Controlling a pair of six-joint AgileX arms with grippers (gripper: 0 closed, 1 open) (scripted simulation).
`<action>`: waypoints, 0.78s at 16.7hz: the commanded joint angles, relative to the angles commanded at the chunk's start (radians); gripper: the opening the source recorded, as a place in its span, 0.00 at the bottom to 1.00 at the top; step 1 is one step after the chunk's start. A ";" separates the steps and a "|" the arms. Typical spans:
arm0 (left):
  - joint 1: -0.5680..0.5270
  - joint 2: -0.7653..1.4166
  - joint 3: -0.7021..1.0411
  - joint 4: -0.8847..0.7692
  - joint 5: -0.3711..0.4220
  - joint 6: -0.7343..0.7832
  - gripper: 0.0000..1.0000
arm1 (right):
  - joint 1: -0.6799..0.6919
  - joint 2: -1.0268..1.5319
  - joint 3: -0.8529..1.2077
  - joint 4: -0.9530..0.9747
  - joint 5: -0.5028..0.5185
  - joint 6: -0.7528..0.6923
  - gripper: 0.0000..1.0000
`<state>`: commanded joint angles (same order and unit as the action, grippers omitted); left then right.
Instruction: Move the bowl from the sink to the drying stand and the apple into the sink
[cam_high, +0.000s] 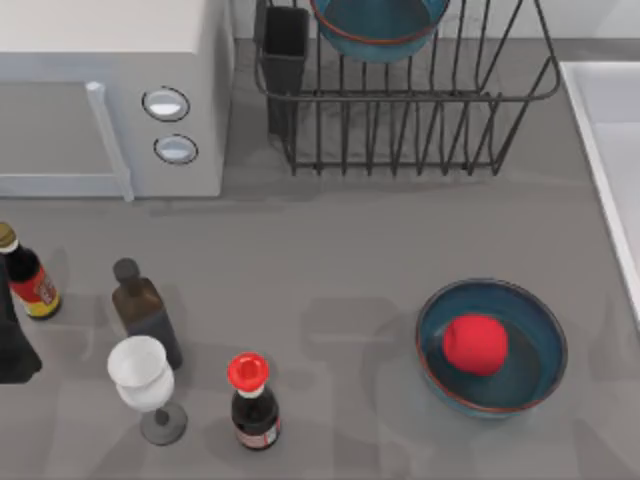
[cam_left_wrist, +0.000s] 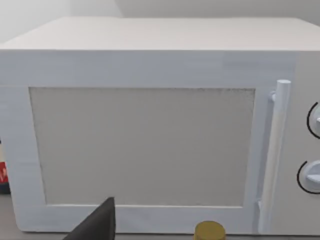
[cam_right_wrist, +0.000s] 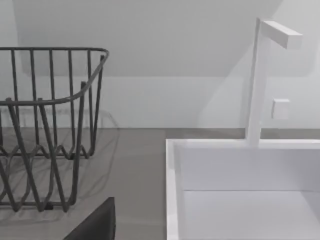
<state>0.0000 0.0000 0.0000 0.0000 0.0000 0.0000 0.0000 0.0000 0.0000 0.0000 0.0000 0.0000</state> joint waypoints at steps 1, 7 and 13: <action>0.000 0.000 0.000 0.000 0.000 0.000 1.00 | 0.000 0.000 0.000 0.000 0.000 0.000 1.00; 0.000 0.000 0.000 0.000 0.000 0.000 1.00 | 0.082 0.105 0.103 -0.068 0.007 0.065 1.00; 0.000 0.000 0.000 0.000 0.000 0.000 1.00 | 0.340 0.559 0.475 -0.353 0.011 0.287 1.00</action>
<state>0.0000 0.0000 0.0000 0.0000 0.0000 0.0000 0.3398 0.5586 0.4749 -0.3533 0.0113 0.2875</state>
